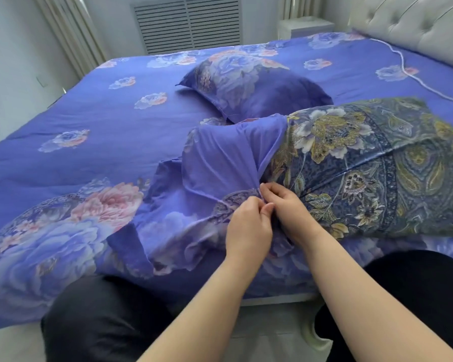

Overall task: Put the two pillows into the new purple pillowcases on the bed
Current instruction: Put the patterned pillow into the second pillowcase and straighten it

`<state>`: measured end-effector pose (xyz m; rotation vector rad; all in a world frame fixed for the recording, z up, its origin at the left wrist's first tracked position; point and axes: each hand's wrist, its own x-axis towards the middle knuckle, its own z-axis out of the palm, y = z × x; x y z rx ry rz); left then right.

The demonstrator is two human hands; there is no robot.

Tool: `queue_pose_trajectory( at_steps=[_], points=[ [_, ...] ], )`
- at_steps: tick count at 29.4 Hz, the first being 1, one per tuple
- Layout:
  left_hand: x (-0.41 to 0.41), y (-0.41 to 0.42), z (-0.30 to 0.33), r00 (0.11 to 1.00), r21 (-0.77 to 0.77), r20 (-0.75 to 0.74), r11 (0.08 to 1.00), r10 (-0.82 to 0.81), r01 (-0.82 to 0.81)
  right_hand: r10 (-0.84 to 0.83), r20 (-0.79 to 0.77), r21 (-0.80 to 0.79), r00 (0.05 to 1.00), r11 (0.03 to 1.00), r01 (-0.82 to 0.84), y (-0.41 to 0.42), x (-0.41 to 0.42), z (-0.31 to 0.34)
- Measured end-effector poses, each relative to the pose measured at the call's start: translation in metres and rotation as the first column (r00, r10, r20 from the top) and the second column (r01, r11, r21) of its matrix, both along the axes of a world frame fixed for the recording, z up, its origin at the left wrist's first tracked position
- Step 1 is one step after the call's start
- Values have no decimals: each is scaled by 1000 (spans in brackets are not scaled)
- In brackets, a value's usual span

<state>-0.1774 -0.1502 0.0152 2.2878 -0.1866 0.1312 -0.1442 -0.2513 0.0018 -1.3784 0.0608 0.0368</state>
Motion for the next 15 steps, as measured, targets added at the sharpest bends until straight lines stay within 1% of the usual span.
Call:
queue_pose_trajectory(
  at_steps=[1, 2, 4, 5, 6, 7, 8, 9, 10, 11, 12, 13, 14, 15],
  points=[
    [2, 5, -9, 998, 32, 57, 999, 19, -21, -34, 24, 9, 999, 999, 34, -1, -1, -3],
    [6, 13, -17, 993, 41, 118, 999, 29, -34, -79, 40, 58, 996, 995, 76, -3, -2, -5],
    [12, 28, -25, 977, -22, 210, 999, 40, -36, -185, 41, 183, 982, 967, 175, -7, -7, -3],
    [13, 32, -24, 976, -82, 212, 996, 46, -29, -227, 46, 152, 973, 964, 218, -9, -9, 0],
    [13, 35, -23, 981, -155, 189, 988, 50, -20, -250, 61, 54, 966, 968, 247, -10, -12, 3],
    [12, 36, -21, 985, -209, 163, 978, 56, -21, -247, 92, -80, 964, 964, 255, -9, -14, 7],
    [10, 38, -20, 986, -230, 155, 973, 68, -31, -224, 128, -215, 966, 945, 247, -6, -15, 10],
    [9, 41, -19, 981, -199, 172, 978, 93, -58, -182, 149, -348, 972, 910, 224, -2, -17, 13],
    [8, 45, -19, 968, -118, 214, 987, 131, -108, -145, 164, -499, 976, 841, 209, 2, -18, 13],
    [7, 50, -19, 948, 6, 271, 985, 167, -175, -113, 186, -653, 976, 728, 209, 5, -18, 13],
    [6, 57, -20, 927, 133, 323, 961, 191, -244, -82, 211, -773, 974, 596, 218, 8, -19, 10],
    [7, 64, -23, 912, 216, 352, 930, 210, -298, -64, 233, -836, 970, 497, 233, 11, -19, 8],
    [6, 71, -26, 907, 259, 356, 908, 226, -328, -60, 241, -860, 969, 449, 242, 12, -20, 7],
    [7, 78, -30, 916, 267, 316, 903, 247, -336, -64, 254, -862, 965, 437, 256, 12, -20, 6]
  ],
)
